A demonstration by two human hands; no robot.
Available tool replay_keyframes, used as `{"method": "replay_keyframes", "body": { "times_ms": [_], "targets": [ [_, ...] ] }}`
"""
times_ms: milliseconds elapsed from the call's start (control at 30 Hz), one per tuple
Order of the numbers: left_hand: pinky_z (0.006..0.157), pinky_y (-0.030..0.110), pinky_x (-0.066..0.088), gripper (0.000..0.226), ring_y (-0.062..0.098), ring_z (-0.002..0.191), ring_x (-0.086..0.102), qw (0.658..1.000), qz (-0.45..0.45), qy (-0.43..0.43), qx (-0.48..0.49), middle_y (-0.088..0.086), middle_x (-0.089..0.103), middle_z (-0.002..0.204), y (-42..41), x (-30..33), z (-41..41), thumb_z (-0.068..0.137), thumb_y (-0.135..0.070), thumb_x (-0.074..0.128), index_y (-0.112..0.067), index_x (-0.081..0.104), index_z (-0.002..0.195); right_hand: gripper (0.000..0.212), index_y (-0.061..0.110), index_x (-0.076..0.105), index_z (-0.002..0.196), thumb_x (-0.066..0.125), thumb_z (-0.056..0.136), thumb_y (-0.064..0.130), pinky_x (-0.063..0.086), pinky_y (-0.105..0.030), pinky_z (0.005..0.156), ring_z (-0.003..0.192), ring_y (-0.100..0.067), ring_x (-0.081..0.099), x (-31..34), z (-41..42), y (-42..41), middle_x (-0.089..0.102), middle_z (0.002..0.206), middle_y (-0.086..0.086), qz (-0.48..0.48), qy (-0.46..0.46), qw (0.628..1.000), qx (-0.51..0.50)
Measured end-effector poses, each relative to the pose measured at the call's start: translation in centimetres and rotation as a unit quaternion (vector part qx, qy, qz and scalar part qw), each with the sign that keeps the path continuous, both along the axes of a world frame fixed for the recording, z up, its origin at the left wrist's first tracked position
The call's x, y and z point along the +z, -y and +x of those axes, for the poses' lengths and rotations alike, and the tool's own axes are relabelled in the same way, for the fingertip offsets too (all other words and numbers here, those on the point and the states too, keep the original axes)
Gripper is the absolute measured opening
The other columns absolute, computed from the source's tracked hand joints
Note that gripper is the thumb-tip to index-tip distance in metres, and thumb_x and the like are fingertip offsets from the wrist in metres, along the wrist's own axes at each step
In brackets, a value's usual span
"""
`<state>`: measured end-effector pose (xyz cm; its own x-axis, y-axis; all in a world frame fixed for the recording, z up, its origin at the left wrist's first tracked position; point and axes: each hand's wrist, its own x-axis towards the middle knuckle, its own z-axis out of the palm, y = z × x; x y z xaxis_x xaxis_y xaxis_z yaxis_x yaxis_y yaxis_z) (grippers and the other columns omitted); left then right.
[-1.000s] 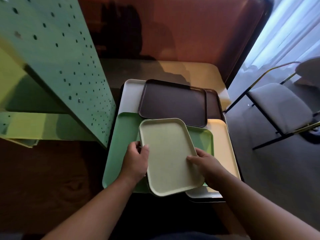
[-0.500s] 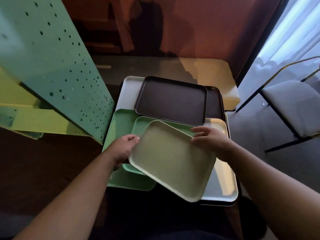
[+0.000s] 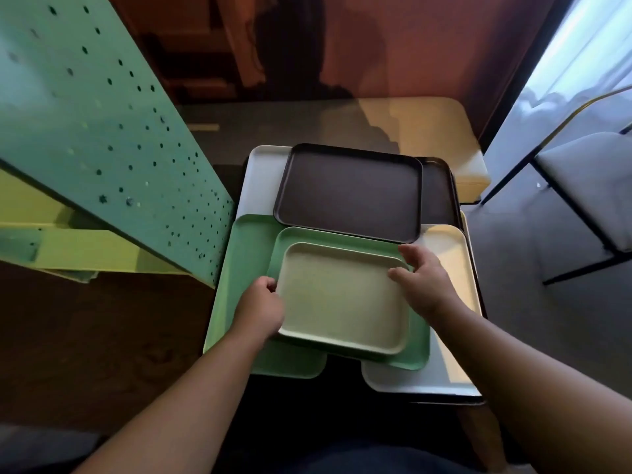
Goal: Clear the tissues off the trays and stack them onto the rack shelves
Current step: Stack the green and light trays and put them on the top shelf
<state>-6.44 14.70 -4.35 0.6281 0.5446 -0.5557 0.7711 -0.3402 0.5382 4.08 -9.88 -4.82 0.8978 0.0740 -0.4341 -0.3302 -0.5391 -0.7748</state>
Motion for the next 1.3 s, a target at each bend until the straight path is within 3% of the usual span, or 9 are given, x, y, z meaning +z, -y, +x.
{"method": "replay_keyframes", "body": {
  "times_ms": [133, 267, 467, 633, 733, 833, 1033, 1167, 1300],
  "targets": [
    [0.103, 0.045, 0.047, 0.066, 0.033, 0.128, 0.046, 0.983, 0.166, -0.024, -0.076, 0.011, 0.045, 0.145, -1.6, -0.1, 0.4, 0.087, -0.021, 0.066, -0.017, 0.042, 0.148, 0.070, 0.016, 0.042, 0.149, 0.070, 0.086, 0.026, 0.026, -0.040, 0.117, 0.140, -0.033, 0.032, -0.3, -1.8, 0.3, 0.037, 0.149, -0.014, -0.156, 0.034, 0.986, -0.054],
    [0.096, 0.043, 0.051, 0.084, 0.034, 0.125, 0.054, 0.995, 0.017, -0.083, -0.060, 0.014, 0.042, 0.153, -2.2, -0.3, 0.8, 0.085, -0.027, 0.071, -0.013, 0.028, 0.156, 0.081, 0.018, 0.028, 0.156, 0.070, 0.087, 0.025, 0.031, -0.046, 0.118, 0.143, -0.035, 0.032, -1.3, -3.6, 0.7, 0.027, 0.156, -0.015, -0.112, -0.065, 0.985, -0.112],
    [0.077, 0.042, 0.061, 0.066, 0.024, 0.086, 0.064, 0.990, 0.049, -0.102, -0.084, 0.006, 0.058, 0.113, -1.7, 0.4, 0.2, 0.082, -0.026, 0.071, -0.008, 0.045, 0.140, 0.073, 0.023, 0.036, 0.150, 0.066, 0.084, 0.016, 0.039, -0.051, 0.113, 0.134, -0.033, 0.042, -0.2, -4.4, 0.8, 0.034, 0.147, -0.011, -0.081, -0.034, 0.987, -0.132],
    [0.072, 0.037, 0.060, 0.073, 0.023, 0.090, 0.063, 0.997, 0.021, -0.048, -0.061, 0.013, 0.058, 0.133, -2.5, 3.0, 1.0, 0.084, -0.027, 0.072, -0.010, 0.040, 0.147, 0.066, 0.020, 0.045, 0.144, 0.070, 0.085, 0.008, 0.034, -0.035, 0.110, 0.130, -0.027, 0.043, 2.7, -2.3, 0.6, 0.039, 0.135, -0.006, -0.061, 0.049, 0.990, -0.117],
    [0.069, 0.037, 0.060, 0.054, 0.023, 0.087, 0.066, 0.999, 0.003, 0.004, -0.039, 0.011, 0.067, 0.118, -3.2, 4.8, 4.9, 0.086, -0.021, 0.073, -0.010, 0.052, 0.135, 0.063, 0.018, 0.046, 0.144, 0.069, 0.086, 0.010, 0.042, -0.035, 0.104, 0.125, -0.026, 0.047, 3.7, 2.0, -0.5, 0.043, 0.136, -0.008, -0.056, 0.076, 0.990, -0.105],
    [0.082, 0.046, 0.061, 0.040, 0.027, 0.088, 0.071, 0.999, -0.015, 0.044, -0.019, 0.008, 0.072, 0.104, -4.1, 5.7, 9.6, 0.081, -0.023, 0.071, -0.012, 0.062, 0.118, 0.062, 0.018, 0.043, 0.146, 0.065, 0.088, 0.013, 0.045, -0.024, 0.083, 0.112, -0.019, 0.048, 3.8, 6.8, -1.8, 0.045, 0.134, -0.005, -0.059, 0.072, 0.991, -0.091],
    [0.076, 0.035, 0.055, 0.036, 0.026, 0.088, 0.066, 0.998, 0.002, 0.069, -0.005, 0.006, 0.070, 0.102, -5.0, 4.8, 16.4, 0.080, -0.025, 0.062, -0.011, 0.066, 0.113, 0.063, 0.021, 0.044, 0.144, 0.062, 0.085, 0.023, 0.049, -0.041, 0.101, 0.112, -0.025, 0.054, 3.1, 12.5, -3.3, 0.050, 0.137, -0.011, -0.070, 0.044, 0.992, -0.094],
    [0.085, 0.031, 0.041, 0.058, 0.024, 0.109, 0.056, 0.997, 0.000, 0.073, 0.004, 0.007, 0.059, 0.134, -5.5, 3.1, 18.8, 0.090, -0.023, 0.059, -0.007, 0.048, 0.145, 0.067, 0.030, 0.045, 0.139, 0.060, 0.073, 0.034, 0.055, -0.052, 0.096, 0.110, -0.028, 0.063, 0.7, 14.5, -2.7, 0.058, 0.129, -0.006, -0.053, 0.038, 0.992, -0.103],
    [0.096, 0.032, 0.036, 0.068, 0.029, 0.138, 0.046, 0.997, -0.007, 0.070, 0.001, 0.009, 0.041, 0.158, -6.5, 1.5, 19.8, 0.091, -0.024, 0.058, -0.010, 0.037, 0.154, 0.062, 0.021, 0.044, 0.145, 0.062, 0.086, 0.021, 0.046, -0.049, 0.107, 0.124, -0.029, 0.051, 1.0, 14.7, -3.8, 0.050, 0.139, -0.010, -0.076, 0.045, 0.991, -0.098]
  ]
}}
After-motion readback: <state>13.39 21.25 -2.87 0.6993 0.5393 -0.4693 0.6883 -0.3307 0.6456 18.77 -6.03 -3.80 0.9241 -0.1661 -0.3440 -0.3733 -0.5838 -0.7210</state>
